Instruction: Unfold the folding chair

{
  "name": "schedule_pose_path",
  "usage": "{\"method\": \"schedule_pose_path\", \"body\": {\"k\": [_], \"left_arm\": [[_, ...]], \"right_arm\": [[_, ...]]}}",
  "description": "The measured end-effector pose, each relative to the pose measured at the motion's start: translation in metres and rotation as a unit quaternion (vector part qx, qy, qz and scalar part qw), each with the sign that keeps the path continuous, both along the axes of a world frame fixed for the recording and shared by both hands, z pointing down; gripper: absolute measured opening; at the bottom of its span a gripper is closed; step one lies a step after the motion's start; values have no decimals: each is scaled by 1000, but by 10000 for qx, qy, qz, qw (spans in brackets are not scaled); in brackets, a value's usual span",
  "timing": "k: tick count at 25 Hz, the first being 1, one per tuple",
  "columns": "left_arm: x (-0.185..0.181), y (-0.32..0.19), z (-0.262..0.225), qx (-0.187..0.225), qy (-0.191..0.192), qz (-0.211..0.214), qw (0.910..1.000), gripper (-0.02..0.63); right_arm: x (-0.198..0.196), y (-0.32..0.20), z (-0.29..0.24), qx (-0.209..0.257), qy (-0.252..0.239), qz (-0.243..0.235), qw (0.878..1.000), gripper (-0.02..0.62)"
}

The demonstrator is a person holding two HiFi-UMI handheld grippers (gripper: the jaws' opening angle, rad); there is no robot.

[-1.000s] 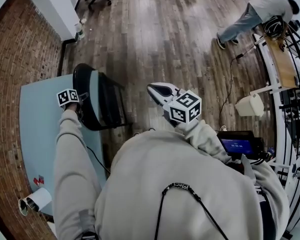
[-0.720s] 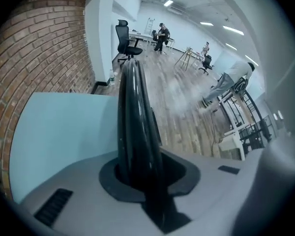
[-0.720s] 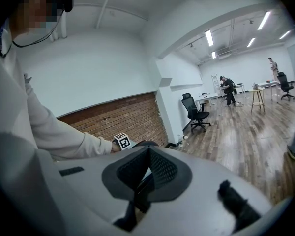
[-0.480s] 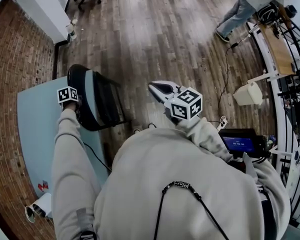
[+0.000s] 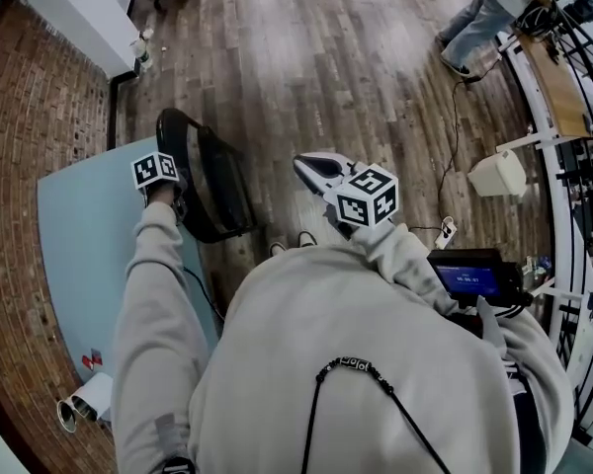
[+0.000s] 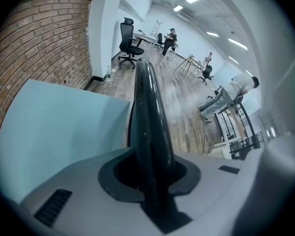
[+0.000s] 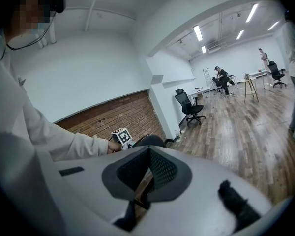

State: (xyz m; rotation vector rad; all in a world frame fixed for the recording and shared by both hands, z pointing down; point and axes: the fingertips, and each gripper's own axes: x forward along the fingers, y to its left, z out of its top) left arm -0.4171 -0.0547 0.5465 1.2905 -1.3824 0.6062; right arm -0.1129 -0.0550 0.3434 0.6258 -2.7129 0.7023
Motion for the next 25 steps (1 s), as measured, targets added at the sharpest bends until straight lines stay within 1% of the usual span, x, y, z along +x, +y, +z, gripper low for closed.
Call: {"method": "schedule_pose_path", "body": {"k": [3,6,9,13,15,17,20,21,23,24,25], "left_arm": [[17,-5,-4,18,-35,-104,9999,87],[20,-7,-4,-17,-104,-167,9998,78],[27,-8,-1,-139,-69,-120,9998,77],[50,2,0,-247,8,-48,9997,78],[67,6,-3,-255,16,25,9997,78],[82,4,-5,-225,18,74,9997,83],[97,1,-7,-153,25,69,9999,89],[99,1,-8,-127,19,69,9999,91],[101,-1,-9,-74,14,56,10000,92],[99,-2,-9,-51,21,42,10000,92],[98,-3,-9,-28,34,27,10000,92]], "right_arm": [[1,1,4,-101,-61,27,9999,6],[1,2,6,-135,-137,57,9998,6],[11,-4,10,-156,-215,220,9994,6],[29,-9,29,-311,-209,420,9984,6],[34,-9,56,-487,-7,378,9981,6],[30,-7,96,-813,277,212,9961,6],[0,8,158,-1426,545,-176,9881,9],[-14,13,178,-1649,606,-269,9841,24],[-45,21,218,-2162,716,-310,9732,154],[-61,21,238,-2410,770,-269,9671,197],[-76,20,257,-2611,847,-217,9613,224]]}}
